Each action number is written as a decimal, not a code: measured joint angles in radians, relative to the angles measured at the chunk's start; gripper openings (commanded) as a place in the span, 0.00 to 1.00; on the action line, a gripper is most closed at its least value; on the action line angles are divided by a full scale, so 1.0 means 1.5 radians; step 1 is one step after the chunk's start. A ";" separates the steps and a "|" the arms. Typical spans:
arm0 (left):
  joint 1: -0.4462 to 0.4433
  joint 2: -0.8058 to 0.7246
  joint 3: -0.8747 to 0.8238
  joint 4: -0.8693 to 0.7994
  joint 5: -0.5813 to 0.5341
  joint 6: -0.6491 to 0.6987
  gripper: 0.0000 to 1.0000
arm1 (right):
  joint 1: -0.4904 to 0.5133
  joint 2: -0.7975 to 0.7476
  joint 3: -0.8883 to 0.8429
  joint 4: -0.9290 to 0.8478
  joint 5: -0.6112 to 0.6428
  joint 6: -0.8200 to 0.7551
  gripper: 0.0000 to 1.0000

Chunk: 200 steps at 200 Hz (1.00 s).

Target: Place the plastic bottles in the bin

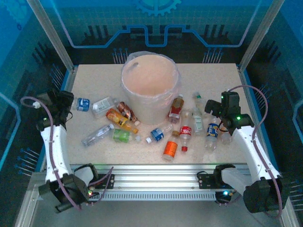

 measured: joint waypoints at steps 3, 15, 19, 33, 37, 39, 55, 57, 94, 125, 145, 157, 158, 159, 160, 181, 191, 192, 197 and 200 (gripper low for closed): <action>0.000 -0.007 0.003 0.004 0.001 0.000 0.41 | 0.000 0.000 0.000 -0.001 0.000 0.002 1.00; -0.002 -0.029 0.019 0.017 0.009 0.000 0.40 | 0.000 0.000 0.000 -0.005 0.000 0.005 1.00; -0.005 -0.034 0.025 0.021 0.009 0.000 0.40 | 0.000 0.000 0.000 -0.007 0.000 0.006 1.00; -0.026 -0.042 0.058 0.042 0.011 0.003 0.39 | 0.000 0.000 0.003 -0.014 0.000 0.009 1.00; -0.035 -0.042 0.068 0.050 0.012 0.005 0.39 | 0.000 0.000 0.005 -0.016 0.000 0.009 1.00; -0.041 -0.042 0.073 0.054 0.011 0.006 0.39 | 0.000 0.000 0.006 -0.017 0.000 0.010 1.00; -0.090 -0.034 0.115 0.092 0.012 0.014 0.38 | 0.000 0.000 0.014 -0.022 0.000 0.014 1.00; -0.099 -0.032 0.121 0.098 0.012 0.015 0.38 | 0.000 0.000 0.015 -0.022 0.000 0.014 1.00; -0.252 0.049 0.244 0.189 -0.007 0.063 0.37 | 0.000 0.000 0.024 -0.040 0.000 0.024 1.00; -0.368 0.167 0.378 0.232 -0.012 0.127 0.37 | 0.000 0.008 0.039 -0.074 0.001 0.033 1.00; -0.432 0.252 0.465 0.237 -0.012 0.179 0.37 | 0.000 0.022 0.055 -0.094 0.003 0.039 1.00; -0.464 0.301 0.511 0.232 -0.012 0.211 0.37 | 0.000 0.030 0.061 -0.106 0.002 0.040 1.00; -0.466 0.304 0.514 0.231 -0.012 0.213 0.37 | 0.000 0.031 0.062 -0.107 0.002 0.040 1.00; -0.470 0.310 0.520 0.230 -0.012 0.217 0.37 | 0.000 0.032 0.062 -0.108 0.002 0.041 1.00; -0.471 0.313 0.523 0.229 -0.012 0.220 0.37 | 0.000 0.033 0.063 -0.109 0.002 0.041 1.00; -0.513 0.390 0.595 0.203 -0.012 0.278 0.37 | -0.001 0.054 0.077 -0.131 -0.005 0.042 1.00; -0.530 0.425 0.626 0.185 -0.012 0.307 0.38 | -0.001 0.064 0.084 -0.140 -0.007 0.043 1.00; -0.532 0.427 0.628 0.184 -0.012 0.309 0.38 | -0.002 0.066 0.085 -0.141 -0.008 0.043 1.00; -0.539 0.442 0.641 0.174 -0.012 0.322 0.38 | -0.002 0.070 0.088 -0.145 -0.009 0.044 1.00; -0.545 0.450 0.649 0.168 -0.011 0.331 0.38 | -0.002 0.072 0.090 -0.147 -0.010 0.044 1.00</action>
